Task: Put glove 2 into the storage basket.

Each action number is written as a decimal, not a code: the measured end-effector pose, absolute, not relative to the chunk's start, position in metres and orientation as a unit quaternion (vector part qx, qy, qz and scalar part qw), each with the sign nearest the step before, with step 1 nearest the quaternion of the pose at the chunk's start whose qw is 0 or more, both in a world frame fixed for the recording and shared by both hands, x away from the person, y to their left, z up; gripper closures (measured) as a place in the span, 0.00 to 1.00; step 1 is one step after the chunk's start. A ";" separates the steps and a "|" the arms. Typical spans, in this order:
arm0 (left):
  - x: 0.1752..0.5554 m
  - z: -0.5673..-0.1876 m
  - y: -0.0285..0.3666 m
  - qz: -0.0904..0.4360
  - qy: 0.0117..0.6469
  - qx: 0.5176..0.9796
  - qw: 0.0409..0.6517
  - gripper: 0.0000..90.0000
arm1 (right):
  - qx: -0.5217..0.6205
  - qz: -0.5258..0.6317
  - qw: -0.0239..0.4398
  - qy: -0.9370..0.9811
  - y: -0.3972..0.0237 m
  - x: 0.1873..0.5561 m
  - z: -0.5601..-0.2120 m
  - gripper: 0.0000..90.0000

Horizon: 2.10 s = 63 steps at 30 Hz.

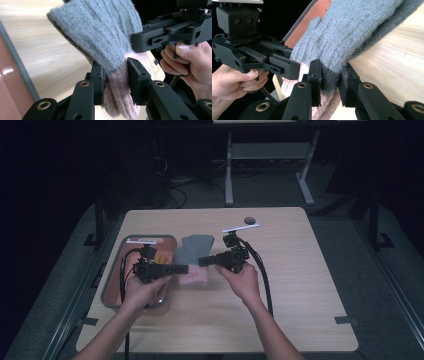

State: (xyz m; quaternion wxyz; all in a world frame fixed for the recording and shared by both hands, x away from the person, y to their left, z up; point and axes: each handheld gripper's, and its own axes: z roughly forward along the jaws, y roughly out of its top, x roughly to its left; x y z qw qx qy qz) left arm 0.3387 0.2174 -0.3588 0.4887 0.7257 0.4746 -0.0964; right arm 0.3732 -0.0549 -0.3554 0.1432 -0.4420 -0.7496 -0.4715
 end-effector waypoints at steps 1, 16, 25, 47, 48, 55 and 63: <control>0.338 -0.358 0.220 -0.095 0.477 0.725 0.488 0.76 | -0.443 -0.471 0.147 -0.749 -0.054 0.373 -0.355 0.82; 0.338 -0.352 0.243 -0.086 0.487 0.717 0.491 0.76 | -0.431 -0.475 0.156 -0.751 -0.033 0.382 -0.351 0.82; 0.336 -0.348 0.265 -0.077 0.493 0.715 0.490 0.76 | -0.418 -0.477 0.162 -0.756 -0.011 0.387 -0.349 0.81; 0.326 -0.347 0.307 -0.063 0.513 0.707 0.483 0.77 | -0.394 -0.467 0.185 -0.770 0.036 0.392 -0.352 0.81; 0.326 -0.347 0.308 -0.063 0.514 0.706 0.483 0.76 | -0.393 -0.467 0.186 -0.770 0.037 0.393 -0.352 0.81; 0.325 -0.347 0.316 -0.059 0.520 0.705 0.479 0.77 | -0.393 -0.466 0.196 -0.768 0.044 0.395 -0.354 0.81; 0.324 -0.348 0.323 -0.056 0.523 0.705 0.476 0.77 | -0.390 -0.459 0.198 -0.774 0.053 0.396 -0.356 0.81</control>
